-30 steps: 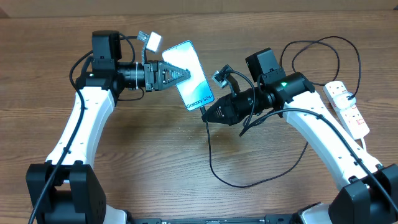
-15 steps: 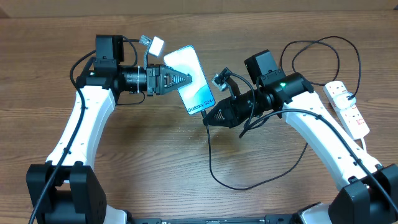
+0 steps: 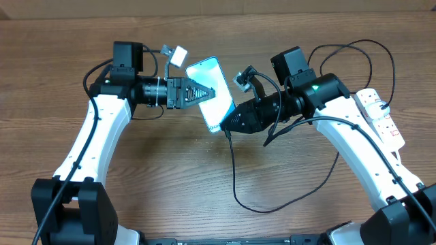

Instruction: Plug charger to phone and switch on socket

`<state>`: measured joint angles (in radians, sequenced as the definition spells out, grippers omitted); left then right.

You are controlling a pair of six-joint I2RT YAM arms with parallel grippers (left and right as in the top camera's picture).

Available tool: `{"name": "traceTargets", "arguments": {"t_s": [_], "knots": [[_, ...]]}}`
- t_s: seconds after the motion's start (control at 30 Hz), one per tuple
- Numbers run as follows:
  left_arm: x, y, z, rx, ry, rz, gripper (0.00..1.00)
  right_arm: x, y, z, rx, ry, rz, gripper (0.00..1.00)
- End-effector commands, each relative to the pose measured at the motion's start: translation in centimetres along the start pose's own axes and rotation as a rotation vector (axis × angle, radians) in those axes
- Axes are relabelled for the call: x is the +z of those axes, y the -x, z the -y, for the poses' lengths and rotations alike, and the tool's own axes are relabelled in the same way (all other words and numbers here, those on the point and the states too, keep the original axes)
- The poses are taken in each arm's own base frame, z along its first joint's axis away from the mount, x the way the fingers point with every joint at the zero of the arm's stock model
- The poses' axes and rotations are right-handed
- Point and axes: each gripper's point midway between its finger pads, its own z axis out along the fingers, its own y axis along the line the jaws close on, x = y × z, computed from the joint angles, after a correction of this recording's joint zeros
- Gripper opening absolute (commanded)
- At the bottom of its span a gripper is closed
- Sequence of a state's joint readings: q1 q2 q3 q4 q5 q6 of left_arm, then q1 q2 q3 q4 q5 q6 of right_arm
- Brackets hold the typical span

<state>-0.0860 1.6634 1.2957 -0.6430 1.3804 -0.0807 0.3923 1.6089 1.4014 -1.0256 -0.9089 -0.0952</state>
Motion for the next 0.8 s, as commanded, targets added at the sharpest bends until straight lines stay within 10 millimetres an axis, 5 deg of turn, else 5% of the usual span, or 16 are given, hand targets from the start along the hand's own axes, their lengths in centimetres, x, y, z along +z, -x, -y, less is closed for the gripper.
{"name": "traceTargets", "arguments": {"t_s": [0.0, 0.07, 0.2, 0.33, 0.5, 0.77], "knots": [[-0.3, -0.4, -2.5, -0.109, 0.165, 0.010, 0.04, -1.2, 0.6, 0.0, -0.029, -0.069, 0.026, 0.39], [-0.2, -1.6, -4.0, -0.171, 0.262, -0.015, 0.04, -1.3, 0.2, 1.1, -0.016, -0.131, 0.015, 0.45], [-0.8, -4.8, -8.2, -0.305, 0.580, -0.081, 0.04, -1.9, 0.0, 3.9, 0.047, -0.297, 0.013, 0.76], [0.7, -6.7, -8.8, -0.202, 0.661, -0.195, 0.04, -3.8, -0.1, 8.1, 0.246, -0.561, 0.069, 0.99], [3.1, -8.8, -9.5, -0.133, 0.631, -0.320, 0.04, -4.9, -0.9, 9.6, 0.361, -0.673, 0.092, 1.00], [3.1, -12.7, -16.2, -0.305, 0.676, -0.454, 0.04, -4.9, -1.2, 9.6, 0.367, -0.675, 0.082, 1.00]]}}
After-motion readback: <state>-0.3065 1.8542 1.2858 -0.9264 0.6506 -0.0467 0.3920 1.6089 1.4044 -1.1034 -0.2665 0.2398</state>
